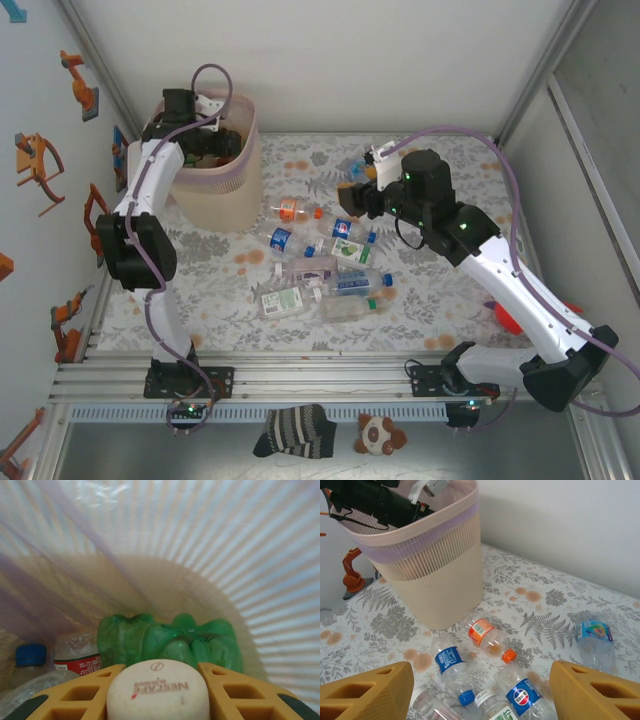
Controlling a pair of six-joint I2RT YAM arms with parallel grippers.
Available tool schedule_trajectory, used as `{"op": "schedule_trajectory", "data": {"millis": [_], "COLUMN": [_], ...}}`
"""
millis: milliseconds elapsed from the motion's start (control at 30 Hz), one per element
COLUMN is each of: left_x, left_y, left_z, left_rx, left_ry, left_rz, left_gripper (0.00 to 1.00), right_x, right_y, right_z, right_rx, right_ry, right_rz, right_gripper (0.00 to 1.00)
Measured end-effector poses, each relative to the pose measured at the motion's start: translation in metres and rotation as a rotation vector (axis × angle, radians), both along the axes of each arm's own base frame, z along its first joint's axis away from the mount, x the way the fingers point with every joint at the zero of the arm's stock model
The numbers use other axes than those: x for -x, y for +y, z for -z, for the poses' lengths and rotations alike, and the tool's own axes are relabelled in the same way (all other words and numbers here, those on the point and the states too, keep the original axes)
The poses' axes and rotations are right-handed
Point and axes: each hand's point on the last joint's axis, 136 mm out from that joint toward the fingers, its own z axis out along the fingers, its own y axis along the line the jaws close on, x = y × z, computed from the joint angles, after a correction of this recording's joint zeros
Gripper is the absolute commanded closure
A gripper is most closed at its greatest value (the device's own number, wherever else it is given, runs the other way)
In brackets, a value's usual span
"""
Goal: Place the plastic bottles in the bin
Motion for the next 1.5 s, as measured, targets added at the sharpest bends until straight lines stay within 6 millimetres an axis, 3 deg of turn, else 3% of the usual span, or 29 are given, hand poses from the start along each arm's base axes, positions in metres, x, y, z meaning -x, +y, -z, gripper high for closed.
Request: {"op": "schedule_trajectory", "data": {"millis": [367, 533, 700, 967, 1133, 1500], "left_x": [0.001, 0.003, 0.011, 0.035, 0.051, 0.113], "left_y": [0.011, 0.012, 0.011, 0.011, 0.01, -0.014], "left_z": [0.017, 0.007, -0.025, -0.092, -0.117, -0.168], "left_rx": [-0.047, -0.039, -0.007, 0.061, 0.1, 0.265], "left_ry": [0.031, 0.013, -0.056, -0.199, -0.249, -0.363], "left_rz": [-0.041, -0.052, -0.066, -0.08, -0.071, 0.07], "left_gripper": [0.36, 0.32, 0.31, 0.31, 0.32, 0.31], "right_x": [0.0, 0.0, 0.0, 0.0, 0.0, -0.005], "right_y": [0.0, 0.0, -0.001, 0.0, 0.0, -0.002], "right_z": [0.0, 0.0, 0.0, -0.002, -0.004, 0.0], "right_rx": [0.001, 0.001, 0.001, -0.001, -0.005, 0.009], "right_ry": [0.0, 0.0, 0.0, -0.003, -0.008, -0.005], "right_rz": [0.003, 0.003, 0.004, 0.003, 0.003, 0.026], "right_gripper": [0.29, 0.29, 0.29, 0.29, 0.3, 0.3]}}
